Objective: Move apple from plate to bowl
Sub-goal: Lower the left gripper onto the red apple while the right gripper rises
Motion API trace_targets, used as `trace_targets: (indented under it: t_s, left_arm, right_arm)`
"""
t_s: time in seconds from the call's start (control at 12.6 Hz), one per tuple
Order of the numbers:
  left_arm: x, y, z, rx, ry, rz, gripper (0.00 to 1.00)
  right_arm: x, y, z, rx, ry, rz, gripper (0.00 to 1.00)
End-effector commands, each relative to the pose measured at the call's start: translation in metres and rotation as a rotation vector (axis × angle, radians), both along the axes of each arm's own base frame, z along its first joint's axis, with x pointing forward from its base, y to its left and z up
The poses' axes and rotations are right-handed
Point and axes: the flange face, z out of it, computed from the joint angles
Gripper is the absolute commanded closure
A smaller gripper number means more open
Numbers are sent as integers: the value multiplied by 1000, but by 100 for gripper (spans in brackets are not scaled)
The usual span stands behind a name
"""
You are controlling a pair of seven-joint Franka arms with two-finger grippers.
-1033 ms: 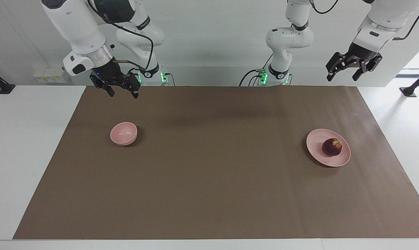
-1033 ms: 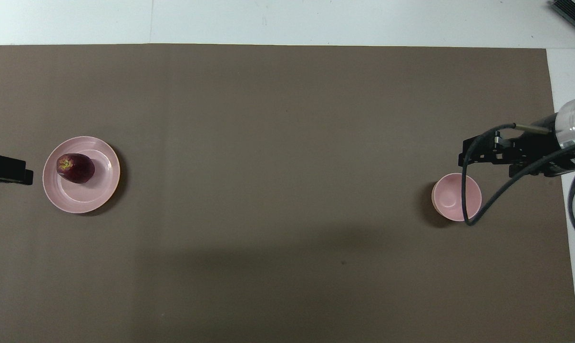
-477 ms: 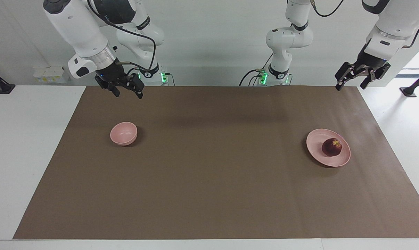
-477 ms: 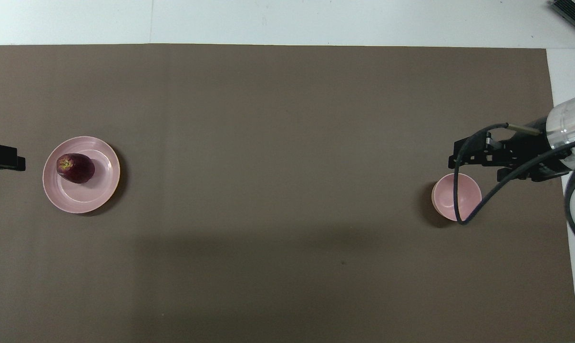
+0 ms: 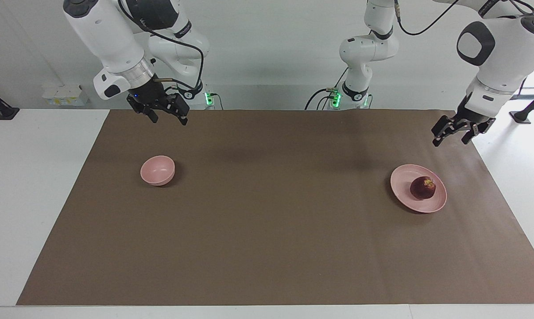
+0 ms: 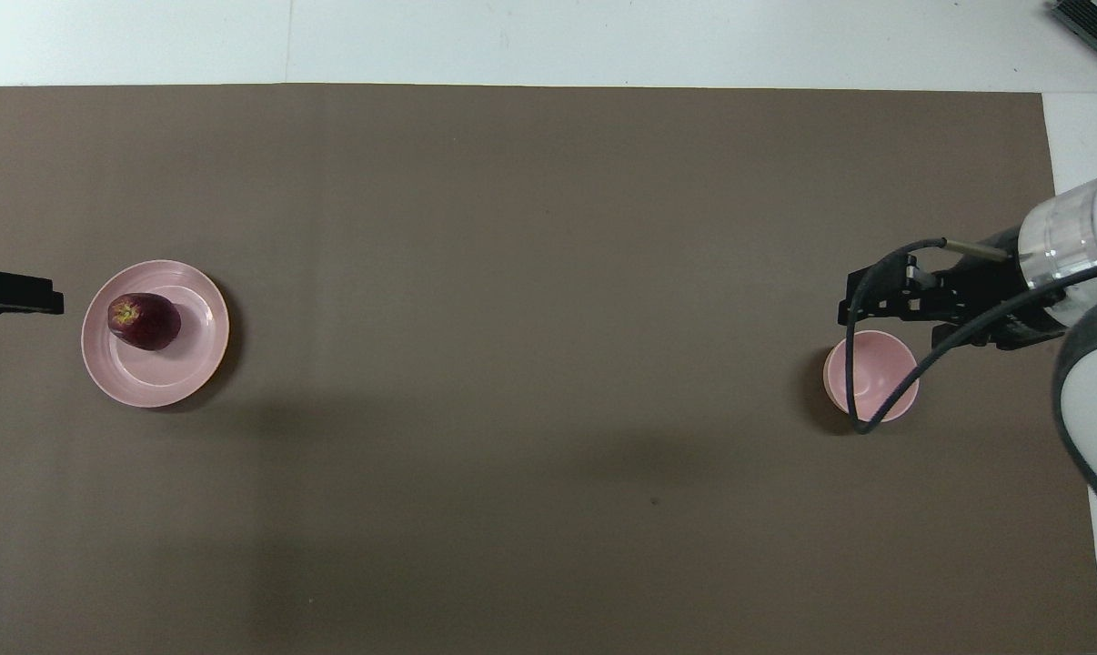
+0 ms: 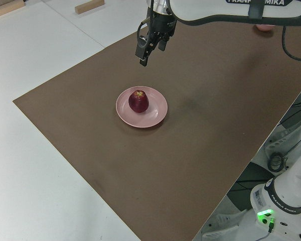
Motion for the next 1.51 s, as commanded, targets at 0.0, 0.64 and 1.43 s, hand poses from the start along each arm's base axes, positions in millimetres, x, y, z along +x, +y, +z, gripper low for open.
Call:
trace_targets:
  t_s: [0.0,0.64,1.43]
  left_arm:
    - [12,12,-32,0,-24,-13,0]
    - [27,3,-165,-10,5,45,0]
    - [23,-10,-205,-14,6,100,0]
  right_arm:
    - [-7,18,4,18,-12,-2,0]
    - [-14,68,7,5,-33,11,0]
    - [-36,155,2,-78,-52,7,0]
